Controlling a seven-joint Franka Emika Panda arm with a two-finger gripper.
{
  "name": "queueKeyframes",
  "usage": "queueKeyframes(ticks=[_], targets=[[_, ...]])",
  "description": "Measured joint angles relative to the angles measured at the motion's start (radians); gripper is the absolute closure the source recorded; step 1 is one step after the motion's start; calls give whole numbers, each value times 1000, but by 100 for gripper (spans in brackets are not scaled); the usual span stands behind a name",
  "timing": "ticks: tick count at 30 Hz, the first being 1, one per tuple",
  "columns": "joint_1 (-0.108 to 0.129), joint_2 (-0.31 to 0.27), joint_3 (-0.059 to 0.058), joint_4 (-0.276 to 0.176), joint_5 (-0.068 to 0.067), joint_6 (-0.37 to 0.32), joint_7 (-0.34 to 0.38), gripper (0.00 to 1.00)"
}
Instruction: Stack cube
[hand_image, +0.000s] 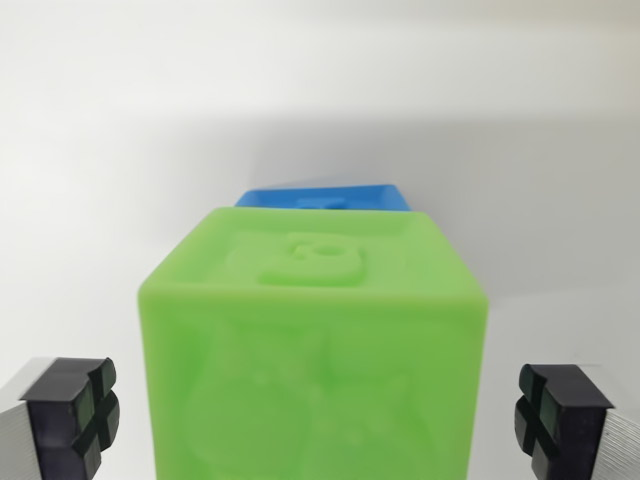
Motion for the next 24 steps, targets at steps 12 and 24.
queueKeyframes(ticks=[12,24], targets=[[0,-66,0,-6,0,-59,0,0],[0,-150,1,-3,2,-145,0,0]])
